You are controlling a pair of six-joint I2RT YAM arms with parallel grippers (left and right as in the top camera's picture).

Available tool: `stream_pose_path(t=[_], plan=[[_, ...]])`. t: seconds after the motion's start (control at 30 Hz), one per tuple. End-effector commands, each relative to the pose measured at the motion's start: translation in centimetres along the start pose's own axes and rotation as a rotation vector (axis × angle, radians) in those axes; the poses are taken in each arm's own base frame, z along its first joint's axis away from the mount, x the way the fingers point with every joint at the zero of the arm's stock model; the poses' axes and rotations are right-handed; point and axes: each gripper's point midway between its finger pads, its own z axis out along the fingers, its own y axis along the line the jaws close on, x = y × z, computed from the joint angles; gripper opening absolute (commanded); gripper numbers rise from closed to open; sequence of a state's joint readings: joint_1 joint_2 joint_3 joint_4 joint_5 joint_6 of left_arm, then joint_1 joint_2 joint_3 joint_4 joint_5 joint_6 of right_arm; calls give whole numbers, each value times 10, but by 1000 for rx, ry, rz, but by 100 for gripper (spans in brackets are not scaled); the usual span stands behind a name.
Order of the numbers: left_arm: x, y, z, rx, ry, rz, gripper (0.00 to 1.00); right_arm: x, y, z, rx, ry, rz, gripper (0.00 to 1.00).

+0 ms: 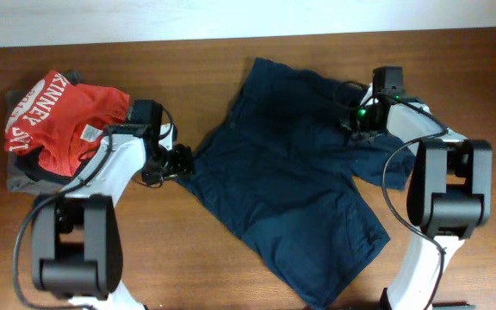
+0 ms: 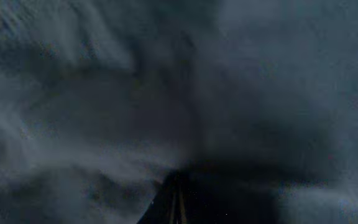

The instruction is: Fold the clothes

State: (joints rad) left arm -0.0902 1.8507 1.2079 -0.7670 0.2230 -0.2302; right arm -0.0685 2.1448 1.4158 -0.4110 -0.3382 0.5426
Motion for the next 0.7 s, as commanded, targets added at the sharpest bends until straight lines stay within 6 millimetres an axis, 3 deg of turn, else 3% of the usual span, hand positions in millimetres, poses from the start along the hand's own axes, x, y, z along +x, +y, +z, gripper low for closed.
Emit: stream_pose_path(t=[0.0,0.13,0.17,0.33,0.4,0.47,0.57,0.67], plan=[[-12,-8,-32,21,-94,16,73,36,4,50,-27,97,60,4],[-17,-14,-51,35,-152,30,77,55,42,83,-132,107,-44,4],[-18,-15,-58,39,-171,34,77,60,62,92,-178,94,-140,4],[-20,-18,-69,47,-202,41,79,61,123,85,-315,56,-441,4],[-20,-19,-69,49,-202,42,80,55,139,76,-346,53,-507,4],[-19,-22,-69,66,-197,44,82,41,147,59,-341,49,-553,14],[-17,-24,-69,79,-189,44,82,19,151,21,-319,41,-607,34],[-17,-24,-69,78,-188,44,82,-1,148,-29,-290,32,-636,41]])
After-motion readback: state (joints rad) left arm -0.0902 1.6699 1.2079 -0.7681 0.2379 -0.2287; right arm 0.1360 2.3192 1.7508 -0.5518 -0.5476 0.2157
